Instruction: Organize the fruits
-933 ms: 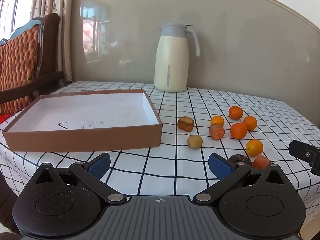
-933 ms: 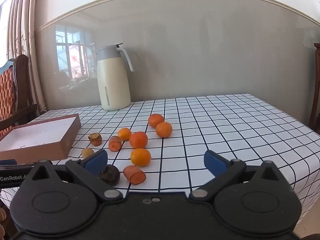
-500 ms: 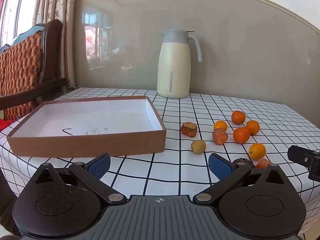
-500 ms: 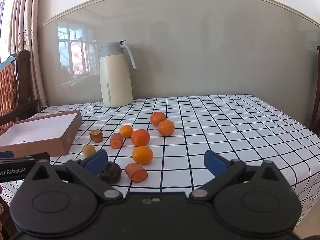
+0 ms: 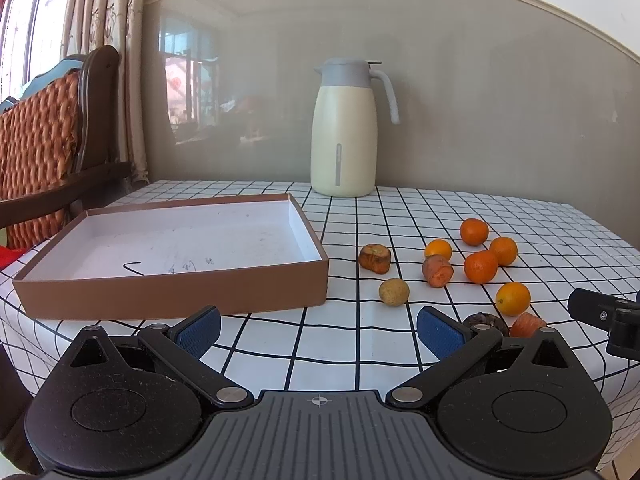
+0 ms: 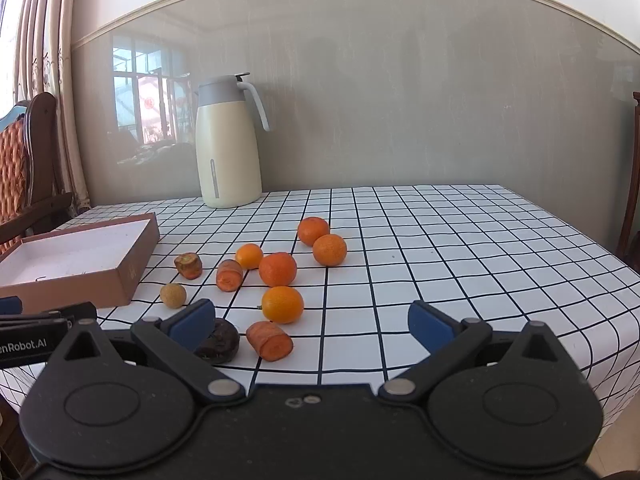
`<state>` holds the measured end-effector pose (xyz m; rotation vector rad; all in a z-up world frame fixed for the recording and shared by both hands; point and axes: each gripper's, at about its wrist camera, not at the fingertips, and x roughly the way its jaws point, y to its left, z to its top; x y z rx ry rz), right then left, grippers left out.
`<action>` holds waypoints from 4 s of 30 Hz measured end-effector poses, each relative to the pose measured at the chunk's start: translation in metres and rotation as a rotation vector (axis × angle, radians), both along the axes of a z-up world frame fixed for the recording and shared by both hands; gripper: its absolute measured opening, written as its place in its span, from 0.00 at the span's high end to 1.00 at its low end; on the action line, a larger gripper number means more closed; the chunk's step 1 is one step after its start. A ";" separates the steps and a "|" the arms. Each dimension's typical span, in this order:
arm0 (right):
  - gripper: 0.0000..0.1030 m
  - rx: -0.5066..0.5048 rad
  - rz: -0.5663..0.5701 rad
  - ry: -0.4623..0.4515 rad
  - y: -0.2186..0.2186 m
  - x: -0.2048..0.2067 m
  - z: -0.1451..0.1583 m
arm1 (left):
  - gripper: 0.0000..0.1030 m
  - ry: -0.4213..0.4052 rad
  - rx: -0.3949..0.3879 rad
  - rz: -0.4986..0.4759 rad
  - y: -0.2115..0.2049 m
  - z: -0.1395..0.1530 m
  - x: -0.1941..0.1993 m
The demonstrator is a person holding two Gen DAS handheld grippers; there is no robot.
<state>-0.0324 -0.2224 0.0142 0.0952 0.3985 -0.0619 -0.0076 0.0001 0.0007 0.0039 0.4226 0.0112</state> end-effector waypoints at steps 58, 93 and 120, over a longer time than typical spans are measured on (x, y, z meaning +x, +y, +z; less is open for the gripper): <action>0.06 0.002 0.001 0.004 0.001 0.000 0.000 | 0.00 -0.018 0.026 -0.006 -0.004 0.004 -0.002; 0.06 0.074 -0.023 -0.001 -0.024 -0.005 0.001 | 0.00 -0.013 0.109 -0.209 -0.074 -0.012 0.005; 0.42 0.097 0.079 0.104 -0.010 0.020 -0.013 | 0.56 0.058 0.090 -0.188 -0.074 -0.036 0.033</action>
